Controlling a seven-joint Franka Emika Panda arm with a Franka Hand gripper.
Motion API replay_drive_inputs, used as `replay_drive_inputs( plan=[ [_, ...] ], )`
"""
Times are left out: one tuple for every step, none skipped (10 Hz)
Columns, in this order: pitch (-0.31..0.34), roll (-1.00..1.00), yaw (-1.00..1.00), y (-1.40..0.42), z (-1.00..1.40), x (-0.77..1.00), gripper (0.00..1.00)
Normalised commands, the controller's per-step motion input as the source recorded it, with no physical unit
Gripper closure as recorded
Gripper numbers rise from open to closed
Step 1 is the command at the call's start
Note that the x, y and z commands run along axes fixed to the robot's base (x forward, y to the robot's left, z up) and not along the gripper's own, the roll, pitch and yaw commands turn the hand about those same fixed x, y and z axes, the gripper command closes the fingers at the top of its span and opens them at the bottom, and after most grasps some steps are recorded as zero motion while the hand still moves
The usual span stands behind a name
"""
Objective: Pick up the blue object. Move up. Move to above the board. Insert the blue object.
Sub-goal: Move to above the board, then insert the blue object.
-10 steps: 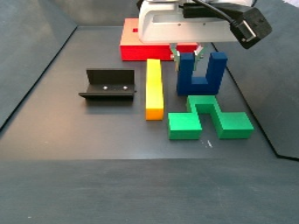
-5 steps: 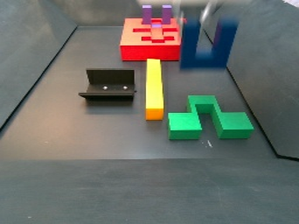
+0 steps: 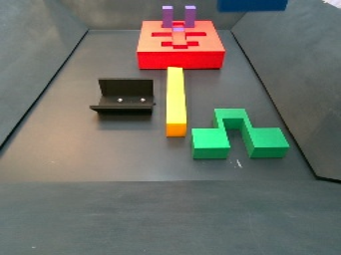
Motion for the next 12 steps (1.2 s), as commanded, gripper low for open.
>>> replay_drive_inputs(
  plan=[
    [0.095, 0.05, 0.02, -1.4, 0.21, 0.27, 1.0],
    [0.094, 0.11, 0.03, -1.4, 0.18, 0.27, 1.0],
    [0.093, 0.09, 0.02, -1.4, 0.18, 0.28, 1.0],
    [0.111, 0.02, 0.02, -1.4, 0.19, 0.3, 1.0],
    [0.136, 0.0, 0.01, -1.4, 0.19, 0.32, 1.0],
    [0.16, 0.03, 0.01, -1.4, 0.19, 0.34, 1.0],
    [0.173, 0.01, 0.01, -1.4, 0.21, 0.37, 1.0],
    [0.167, 0.01, 0.0, -1.4, 0.21, 0.4, 1.0],
    [0.157, 0.04, 0.01, -0.6, 0.09, 0.21, 1.0],
    [0.139, 0.05, 0.01, -0.24, 0.05, 0.13, 1.0],
    [-0.05, -0.03, 0.0, 0.0, -0.02, 0.0, 1.0],
    [-0.06, -0.04, 0.0, 0.0, -0.03, 0.0, 1.0]
  ],
)
